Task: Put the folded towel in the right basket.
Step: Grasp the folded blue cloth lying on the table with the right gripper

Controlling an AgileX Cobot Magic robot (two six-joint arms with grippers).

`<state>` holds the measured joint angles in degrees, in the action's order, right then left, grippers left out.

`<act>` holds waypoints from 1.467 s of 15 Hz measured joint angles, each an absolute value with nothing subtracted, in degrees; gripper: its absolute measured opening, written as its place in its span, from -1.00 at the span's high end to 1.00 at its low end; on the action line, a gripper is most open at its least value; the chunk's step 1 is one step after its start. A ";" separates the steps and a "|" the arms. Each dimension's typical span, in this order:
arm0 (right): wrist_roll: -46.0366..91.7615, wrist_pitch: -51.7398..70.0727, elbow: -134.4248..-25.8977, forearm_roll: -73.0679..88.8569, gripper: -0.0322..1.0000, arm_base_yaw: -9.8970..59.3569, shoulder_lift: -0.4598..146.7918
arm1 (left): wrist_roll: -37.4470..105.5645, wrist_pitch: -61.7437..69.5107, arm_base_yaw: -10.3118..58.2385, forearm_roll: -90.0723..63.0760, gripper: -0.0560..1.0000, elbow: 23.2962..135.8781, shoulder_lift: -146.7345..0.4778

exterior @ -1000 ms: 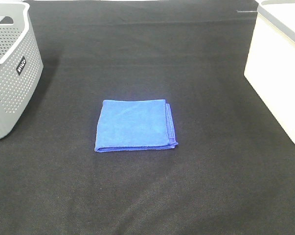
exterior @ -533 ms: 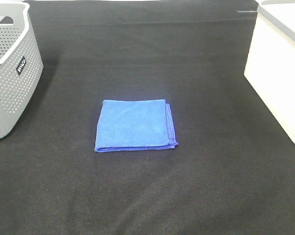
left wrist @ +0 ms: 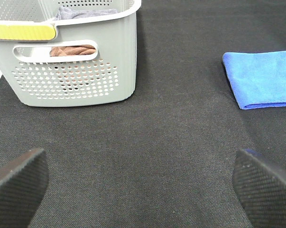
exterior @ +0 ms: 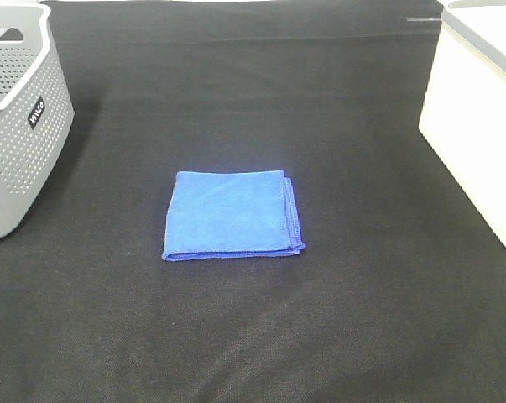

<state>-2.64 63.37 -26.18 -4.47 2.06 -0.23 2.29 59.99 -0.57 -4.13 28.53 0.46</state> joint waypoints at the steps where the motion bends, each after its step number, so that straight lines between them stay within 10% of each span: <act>1: -2.64 63.37 -26.18 -4.47 -0.93 2.06 -0.23 | 2.29 59.99 -0.57 -4.13 -0.96 28.53 0.46; 18: -2.58 63.25 -26.41 -4.81 -0.93 2.06 1.20 | 2.29 59.99 0.46 -4.13 -0.96 28.53 0.46; 22: -2.46 66.81 -50.08 1.72 -0.92 2.06 38.73 | 2.29 59.99 0.46 -4.13 -0.96 28.53 0.46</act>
